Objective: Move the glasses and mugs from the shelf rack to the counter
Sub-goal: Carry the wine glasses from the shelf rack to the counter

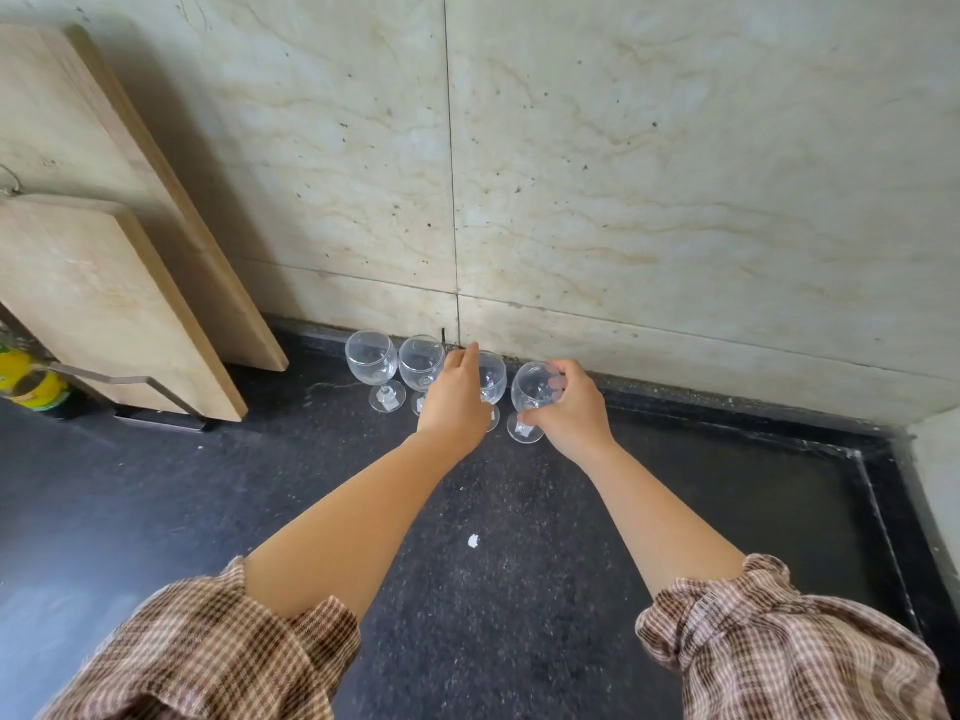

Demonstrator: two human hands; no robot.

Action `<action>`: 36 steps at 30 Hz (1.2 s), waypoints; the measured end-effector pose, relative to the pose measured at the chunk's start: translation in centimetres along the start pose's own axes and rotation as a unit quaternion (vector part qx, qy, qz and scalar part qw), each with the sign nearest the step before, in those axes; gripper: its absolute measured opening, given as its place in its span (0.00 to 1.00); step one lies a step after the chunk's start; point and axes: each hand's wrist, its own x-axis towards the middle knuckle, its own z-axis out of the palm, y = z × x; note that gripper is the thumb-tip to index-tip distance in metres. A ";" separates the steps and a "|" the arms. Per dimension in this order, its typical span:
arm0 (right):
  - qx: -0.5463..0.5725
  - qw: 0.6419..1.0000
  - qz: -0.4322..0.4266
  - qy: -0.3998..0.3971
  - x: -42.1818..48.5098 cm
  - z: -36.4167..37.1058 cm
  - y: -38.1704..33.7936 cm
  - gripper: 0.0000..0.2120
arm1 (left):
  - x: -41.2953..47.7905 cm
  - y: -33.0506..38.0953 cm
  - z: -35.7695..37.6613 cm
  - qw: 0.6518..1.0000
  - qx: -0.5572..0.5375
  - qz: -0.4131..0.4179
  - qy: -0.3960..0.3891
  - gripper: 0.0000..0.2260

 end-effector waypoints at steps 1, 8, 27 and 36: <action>-0.002 1.000 -0.003 0.001 -0.1 0.0 0.0 0.32 | 0.0 -0.1 0.0 1.000 0.003 0.003 -0.002 0.35; -0.038 0.999 -0.019 -0.003 -0.9 -0.4 -0.9 0.34 | -0.9 0.0 -0.5 1.000 0.000 0.018 0.005 0.37; -0.203 0.939 -0.243 -0.133 -17.6 10.5 -12.3 0.24 | -20.9 -12.2 -14.3 0.988 0.030 -0.094 0.121 0.23; -0.325 0.835 -0.397 -0.199 -38.2 22.8 -19.3 0.27 | -43.8 -24.0 -23.3 0.938 0.062 -0.237 0.244 0.19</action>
